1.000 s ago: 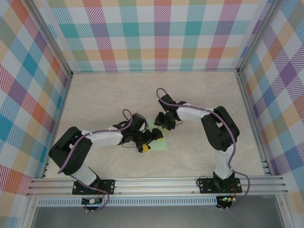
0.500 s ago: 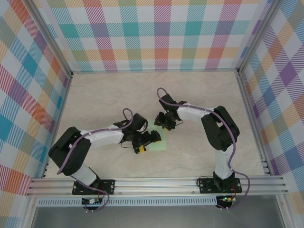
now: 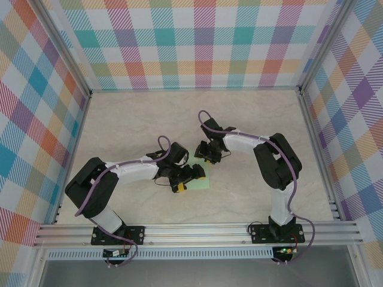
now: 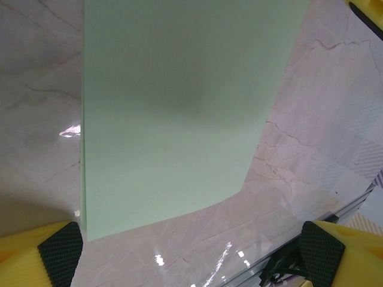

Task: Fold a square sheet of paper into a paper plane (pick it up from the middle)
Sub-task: Fold the triangle a second time at the center of the table.

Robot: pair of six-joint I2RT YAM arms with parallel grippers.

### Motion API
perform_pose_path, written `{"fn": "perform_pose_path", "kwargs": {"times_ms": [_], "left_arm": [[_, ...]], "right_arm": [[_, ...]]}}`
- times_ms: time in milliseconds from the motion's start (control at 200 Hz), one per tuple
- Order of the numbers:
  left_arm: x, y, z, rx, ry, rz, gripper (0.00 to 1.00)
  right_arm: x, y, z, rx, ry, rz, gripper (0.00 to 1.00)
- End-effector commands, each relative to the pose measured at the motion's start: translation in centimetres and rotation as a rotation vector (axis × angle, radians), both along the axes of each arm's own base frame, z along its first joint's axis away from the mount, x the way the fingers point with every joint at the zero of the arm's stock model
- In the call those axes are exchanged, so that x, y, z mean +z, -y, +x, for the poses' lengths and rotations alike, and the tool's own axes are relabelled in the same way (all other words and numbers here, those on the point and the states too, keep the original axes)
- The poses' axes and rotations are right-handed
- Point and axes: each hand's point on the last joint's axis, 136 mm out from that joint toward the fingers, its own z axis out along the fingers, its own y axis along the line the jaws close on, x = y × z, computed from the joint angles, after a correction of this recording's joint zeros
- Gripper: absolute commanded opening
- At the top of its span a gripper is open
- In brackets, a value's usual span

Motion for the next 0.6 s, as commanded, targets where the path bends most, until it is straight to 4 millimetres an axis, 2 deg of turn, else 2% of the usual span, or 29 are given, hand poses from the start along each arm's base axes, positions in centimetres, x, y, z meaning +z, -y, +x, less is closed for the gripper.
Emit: {"fn": "perform_pose_path", "kwargs": {"times_ms": [0, 280, 595], "left_arm": [[0.4, 1.1, -0.1, -0.041, 0.014, -0.017, 0.95], [0.3, 1.5, -0.1, -0.058, 0.011, -0.016, 0.95], [1.5, 2.0, 0.8, -0.061, 0.069, -0.037, 0.93]], "right_arm": [[-5.2, 2.9, -2.0, -0.034, -0.103, -0.135, 0.45], [-5.2, 3.0, -2.0, -0.036, -0.106, -0.137, 0.45], [-5.4, 3.2, -2.2, -0.037, -0.111, -0.14, 0.45]]}}
